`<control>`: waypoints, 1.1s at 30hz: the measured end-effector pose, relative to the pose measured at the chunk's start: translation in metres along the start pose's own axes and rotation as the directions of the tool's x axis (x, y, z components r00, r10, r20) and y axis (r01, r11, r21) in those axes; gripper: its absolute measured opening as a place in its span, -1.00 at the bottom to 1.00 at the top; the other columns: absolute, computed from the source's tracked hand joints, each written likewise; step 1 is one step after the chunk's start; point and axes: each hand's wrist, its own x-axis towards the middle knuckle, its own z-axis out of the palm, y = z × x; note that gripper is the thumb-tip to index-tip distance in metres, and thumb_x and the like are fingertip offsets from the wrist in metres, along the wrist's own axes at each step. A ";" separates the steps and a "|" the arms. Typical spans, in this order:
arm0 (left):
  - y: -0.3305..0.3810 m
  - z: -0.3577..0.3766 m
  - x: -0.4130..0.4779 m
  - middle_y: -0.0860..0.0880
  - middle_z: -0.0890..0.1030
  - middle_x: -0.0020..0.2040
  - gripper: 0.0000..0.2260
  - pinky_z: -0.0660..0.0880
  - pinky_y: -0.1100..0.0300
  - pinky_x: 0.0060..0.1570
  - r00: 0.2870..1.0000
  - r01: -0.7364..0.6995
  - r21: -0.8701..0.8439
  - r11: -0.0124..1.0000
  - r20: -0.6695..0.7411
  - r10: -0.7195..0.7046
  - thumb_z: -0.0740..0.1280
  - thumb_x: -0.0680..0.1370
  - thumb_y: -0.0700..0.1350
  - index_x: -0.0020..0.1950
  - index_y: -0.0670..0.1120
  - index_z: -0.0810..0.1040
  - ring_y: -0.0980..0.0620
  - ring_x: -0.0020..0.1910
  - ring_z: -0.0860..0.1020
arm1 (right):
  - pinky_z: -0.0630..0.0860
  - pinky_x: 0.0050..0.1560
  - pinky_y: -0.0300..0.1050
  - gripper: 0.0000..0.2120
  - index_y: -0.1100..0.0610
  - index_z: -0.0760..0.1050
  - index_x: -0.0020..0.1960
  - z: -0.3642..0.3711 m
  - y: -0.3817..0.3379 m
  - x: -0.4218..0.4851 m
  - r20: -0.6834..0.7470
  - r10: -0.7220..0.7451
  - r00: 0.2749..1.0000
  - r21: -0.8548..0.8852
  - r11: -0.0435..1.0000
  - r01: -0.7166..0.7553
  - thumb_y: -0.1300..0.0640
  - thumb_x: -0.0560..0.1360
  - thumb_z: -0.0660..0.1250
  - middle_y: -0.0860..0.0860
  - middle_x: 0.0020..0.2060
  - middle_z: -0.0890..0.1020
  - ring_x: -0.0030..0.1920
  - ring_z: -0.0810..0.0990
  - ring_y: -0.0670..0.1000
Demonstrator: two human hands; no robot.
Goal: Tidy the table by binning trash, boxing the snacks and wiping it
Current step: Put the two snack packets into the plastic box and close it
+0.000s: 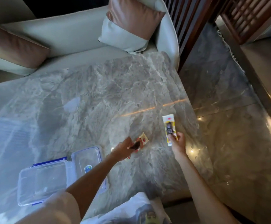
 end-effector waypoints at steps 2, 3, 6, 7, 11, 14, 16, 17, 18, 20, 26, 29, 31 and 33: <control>-0.006 -0.013 -0.020 -0.30 0.58 -0.11 -0.81 0.44 0.11 -0.26 1.000 -0.005 -0.292 0.956 0.025 0.012 0.37 0.51 -0.29 -0.04 -0.13 0.37 -0.08 -0.34 0.54 | 0.47 0.01 0.08 -0.77 0.20 0.36 0.15 -0.009 -0.003 -0.008 0.123 0.152 0.981 0.208 0.962 -0.175 0.33 0.54 0.31 0.13 -0.12 0.51 -0.21 0.50 0.00; -0.010 -0.021 -0.032 -0.30 0.56 -0.13 -0.82 0.44 0.11 -0.30 1.000 0.000 -0.453 0.892 0.028 0.013 0.36 0.52 -0.35 -0.02 -0.16 0.38 -0.04 -0.40 0.53 | 0.51 0.01 0.08 -0.78 0.16 0.36 0.15 -0.008 -0.006 -0.012 0.218 0.180 0.959 0.207 0.952 -0.226 0.32 0.55 0.29 0.08 -0.11 0.53 -0.18 0.53 -0.01; -0.031 -0.051 -0.069 -0.29 0.58 -0.19 -0.83 0.51 0.16 -0.33 0.999 0.035 -0.733 0.679 0.013 -0.037 0.32 0.54 -0.35 0.12 -0.25 0.47 -0.04 -0.41 0.59 | 0.63 -0.18 -0.04 -0.84 0.11 0.43 0.06 0.015 -0.023 -0.037 0.560 0.169 0.811 0.154 0.941 -0.302 0.33 0.56 0.26 0.05 -0.15 0.63 -0.21 0.64 -0.01; -0.040 -0.062 -0.081 -0.25 0.61 -0.25 -0.81 0.55 0.18 -0.38 0.998 0.045 -0.769 0.638 0.000 -0.070 0.32 0.55 -0.33 0.16 -0.26 0.48 -0.02 -0.42 0.62 | 0.64 -0.23 -0.11 -0.84 0.09 0.47 0.05 0.030 -0.031 -0.049 0.658 0.165 0.734 0.132 0.935 -0.329 0.32 0.55 0.27 0.03 -0.18 0.65 -0.25 0.65 -0.04; -0.086 -0.104 -0.130 -0.22 0.62 -0.15 -0.79 0.62 0.03 -0.21 0.997 0.039 -0.829 0.558 -0.008 -0.082 0.26 0.59 -0.28 0.21 -0.21 0.52 -0.08 -0.28 0.64 | 0.54 -0.22 -0.25 -0.78 0.04 0.60 0.01 0.101 -0.061 -0.099 0.843 0.136 0.521 -0.105 0.990 -0.089 0.24 0.40 0.45 -0.04 -0.19 0.68 -0.21 0.64 -0.09; -0.127 -0.129 -0.164 -0.15 0.62 -0.12 -0.76 0.60 -0.11 -0.02 0.998 0.042 -0.860 0.508 0.008 -0.069 0.22 0.60 -0.26 0.26 -0.18 0.50 -0.06 -0.19 0.62 | 0.49 -0.23 -0.33 -0.77 0.09 0.59 0.00 0.155 -0.076 -0.139 0.880 0.068 0.469 -0.210 0.943 0.257 0.32 0.40 0.47 -0.09 -0.31 0.67 -0.28 0.60 -0.12; -0.153 -0.144 -0.185 -0.14 0.62 -0.07 -0.74 0.57 -0.15 0.05 0.998 0.046 -0.900 0.434 0.024 -0.056 0.21 0.61 -0.22 0.28 -0.18 0.49 -0.04 -0.14 0.62 | 0.51 -0.24 -0.36 -0.76 0.13 0.57 -0.03 0.186 -0.081 -0.167 0.895 0.037 0.445 -0.216 0.908 0.359 0.38 0.39 0.46 -0.05 -0.33 0.64 -0.33 0.57 -0.14; -0.165 -0.150 -0.197 -0.12 0.62 -0.03 -0.73 0.60 -0.10 0.03 0.998 0.055 -0.918 0.392 0.039 -0.049 0.20 0.61 -0.17 0.29 -0.17 0.50 -0.03 -0.11 0.61 | 0.51 -0.21 -0.31 -0.75 0.12 0.56 -0.04 0.199 -0.081 -0.181 0.902 0.029 0.430 -0.221 0.888 0.403 0.39 0.39 0.46 -0.01 -0.31 0.62 -0.31 0.56 -0.12; -0.175 -0.156 -0.209 -0.10 0.63 0.01 -0.71 0.61 -0.02 -0.02 0.998 0.062 -0.929 0.365 0.051 -0.041 0.20 0.61 -0.12 0.29 -0.14 0.52 -0.01 -0.09 0.61 | 0.49 -0.18 -0.23 -0.74 0.11 0.56 -0.05 0.210 -0.081 -0.195 0.912 0.027 0.410 -0.226 0.865 0.448 0.39 0.38 0.47 0.02 -0.29 0.60 -0.29 0.54 -0.09; -0.193 -0.164 -0.231 -0.08 0.64 0.01 -0.73 0.62 0.11 -0.11 0.999 0.037 -0.919 0.393 0.024 -0.039 0.27 0.57 -0.11 0.26 -0.09 0.56 0.04 -0.10 0.62 | 0.44 -0.16 -0.15 -0.74 0.09 0.56 -0.04 0.230 -0.076 -0.224 0.926 0.016 0.378 -0.226 0.825 0.518 0.37 0.37 0.48 0.02 -0.29 0.58 -0.24 0.51 -0.04; -0.263 -0.193 -0.279 -0.12 0.60 0.06 -0.69 0.55 0.13 0.01 1.000 -0.020 -0.781 0.624 -0.028 -0.002 0.26 0.57 -0.35 0.30 -0.17 0.52 -0.02 0.00 0.56 | 0.52 -0.04 -0.22 -0.68 0.11 0.56 0.16 0.288 -0.045 -0.311 0.884 -0.033 0.466 -0.236 0.830 0.506 0.24 0.43 0.48 -0.02 -0.06 0.63 -0.07 0.59 -0.07; -0.298 -0.208 -0.297 -0.18 0.58 0.05 -0.67 0.51 0.05 0.00 0.999 -0.037 -0.776 0.630 -0.023 0.030 0.28 0.55 -0.35 0.30 -0.19 0.53 -0.09 -0.04 0.53 | 0.51 -0.06 -0.36 -0.68 0.14 0.56 0.22 0.307 -0.027 -0.339 0.886 0.035 0.463 -0.263 0.859 0.439 0.20 0.47 0.44 -0.02 -0.06 0.66 -0.04 0.60 -0.08; -0.318 -0.216 -0.304 -0.18 0.60 0.03 -0.66 0.60 0.09 -0.10 0.999 -0.033 -0.779 0.626 -0.016 0.032 0.26 0.55 -0.38 0.32 -0.22 0.51 -0.04 -0.14 0.59 | 0.53 -0.01 -0.31 -0.64 0.12 0.54 0.26 0.312 -0.014 -0.352 0.895 0.086 0.438 -0.247 0.913 0.326 0.24 0.47 0.43 -0.02 -0.01 0.68 -0.03 0.63 -0.11; -0.333 -0.219 -0.309 -0.16 0.62 0.01 -0.69 0.64 0.14 -0.13 0.999 -0.036 -0.790 0.612 -0.010 0.046 0.23 0.58 -0.35 0.30 -0.21 0.53 0.00 -0.16 0.61 | 0.56 0.00 -0.20 -0.63 0.10 0.54 0.25 0.315 0.000 -0.361 0.883 0.103 0.457 -0.238 0.939 0.248 0.25 0.46 0.44 0.01 0.05 0.70 0.01 0.65 -0.07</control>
